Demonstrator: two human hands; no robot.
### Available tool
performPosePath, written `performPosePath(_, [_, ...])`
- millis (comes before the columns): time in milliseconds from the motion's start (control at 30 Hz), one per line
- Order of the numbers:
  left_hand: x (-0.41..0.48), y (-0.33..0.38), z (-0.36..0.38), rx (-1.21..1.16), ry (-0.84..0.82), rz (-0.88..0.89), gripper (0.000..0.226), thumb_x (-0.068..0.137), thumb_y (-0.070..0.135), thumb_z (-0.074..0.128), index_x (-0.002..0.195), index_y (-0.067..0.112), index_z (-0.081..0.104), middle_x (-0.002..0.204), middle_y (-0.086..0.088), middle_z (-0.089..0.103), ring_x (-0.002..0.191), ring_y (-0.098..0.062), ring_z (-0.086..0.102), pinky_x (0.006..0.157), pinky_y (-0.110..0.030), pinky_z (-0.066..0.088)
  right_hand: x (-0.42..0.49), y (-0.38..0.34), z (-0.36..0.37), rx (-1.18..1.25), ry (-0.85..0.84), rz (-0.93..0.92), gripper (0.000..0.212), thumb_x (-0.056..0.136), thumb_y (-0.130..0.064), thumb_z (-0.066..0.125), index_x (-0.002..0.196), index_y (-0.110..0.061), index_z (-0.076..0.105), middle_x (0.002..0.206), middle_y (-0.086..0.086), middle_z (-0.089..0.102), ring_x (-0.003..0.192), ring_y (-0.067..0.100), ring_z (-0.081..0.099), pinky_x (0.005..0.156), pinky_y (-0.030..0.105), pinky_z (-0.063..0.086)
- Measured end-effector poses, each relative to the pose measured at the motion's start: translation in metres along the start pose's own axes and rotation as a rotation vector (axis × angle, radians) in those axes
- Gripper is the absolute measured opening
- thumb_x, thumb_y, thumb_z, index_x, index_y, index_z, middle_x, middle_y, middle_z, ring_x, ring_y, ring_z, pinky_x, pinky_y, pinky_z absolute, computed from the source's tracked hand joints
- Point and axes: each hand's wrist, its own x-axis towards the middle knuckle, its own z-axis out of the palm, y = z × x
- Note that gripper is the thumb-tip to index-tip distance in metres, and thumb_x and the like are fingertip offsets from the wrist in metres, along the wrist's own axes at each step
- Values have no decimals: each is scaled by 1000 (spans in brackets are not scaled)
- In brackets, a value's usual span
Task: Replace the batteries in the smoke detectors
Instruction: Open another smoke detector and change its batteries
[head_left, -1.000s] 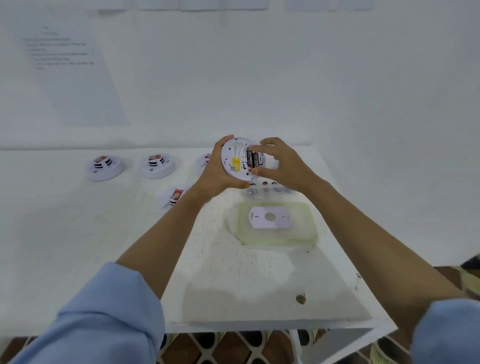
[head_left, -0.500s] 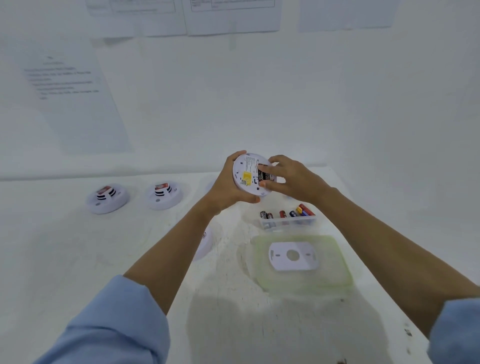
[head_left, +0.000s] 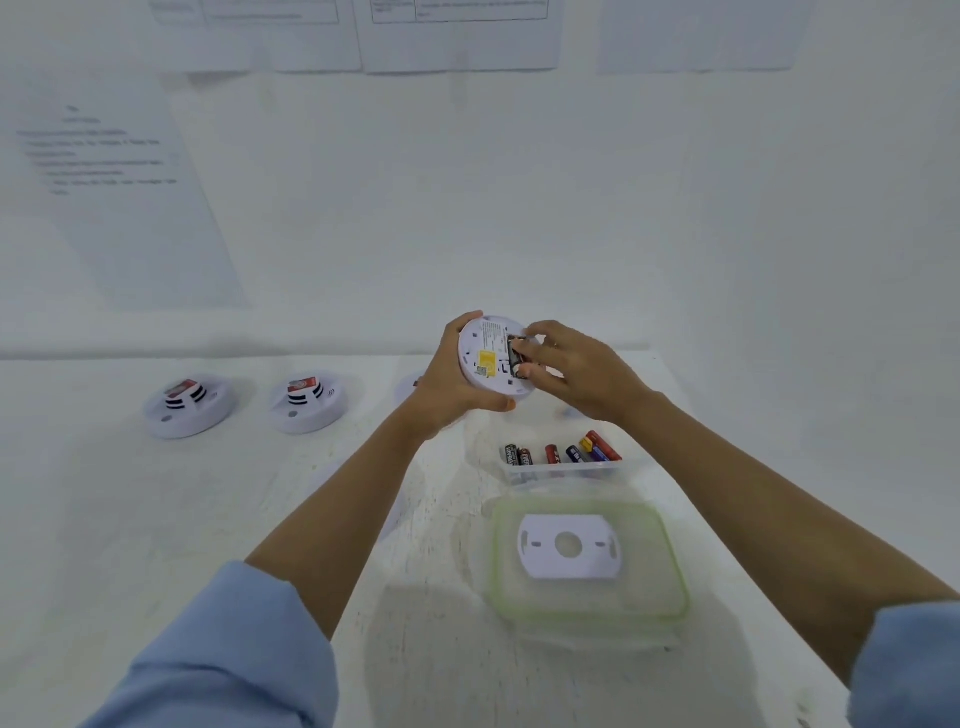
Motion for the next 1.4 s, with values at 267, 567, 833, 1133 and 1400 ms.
performPosePath(267, [1, -3, 4, 0, -41, -6, 102, 51, -17, 76, 132, 18, 25, 121, 2, 46, 108, -10, 54, 74, -23, 55, 0, 5, 1, 372, 102, 156, 41, 69, -21, 79, 107, -15, 67, 114, 1, 65, 104, 14, 55, 88, 14, 37])
performPosePath(567, [0, -3, 5, 61, -27, 39, 101, 47, -7, 76, 130, 20, 26, 121, 5, 44, 110, -9, 49, 76, -18, 52, -8, 6, -7, 573, -58, 217, 45, 58, -4, 82, 93, -10, 55, 90, -9, 53, 74, -2, 42, 64, 6, 35])
performPosePath(833, [-8, -9, -1, 113, 9, 52, 99, 47, -5, 76, 128, 23, 27, 121, 7, 42, 113, -11, 47, 76, -15, 51, -18, 7, -1, 531, -292, 253, 50, 60, -18, 85, 93, -21, 47, 106, -6, 50, 82, 4, 38, 68, 20, 35])
performPosePath(1133, [-4, -11, 0, 139, 5, 58, 101, 53, -20, 76, 132, 17, 25, 120, 11, 41, 104, 10, 51, 74, -15, 52, 13, 6, 11, 442, -18, 316, 19, 89, -25, 58, 103, -13, 53, 89, 3, 48, 67, 4, 39, 66, 23, 34])
performPosePath(1400, [-2, -10, 10, 101, 23, 68, 105, 49, -8, 76, 137, 11, 23, 124, 7, 42, 111, -6, 51, 79, -24, 54, 26, -1, 13, 577, 149, 478, 20, 76, -12, 67, 76, -14, 47, 63, -2, 45, 57, 14, 38, 54, 24, 34])
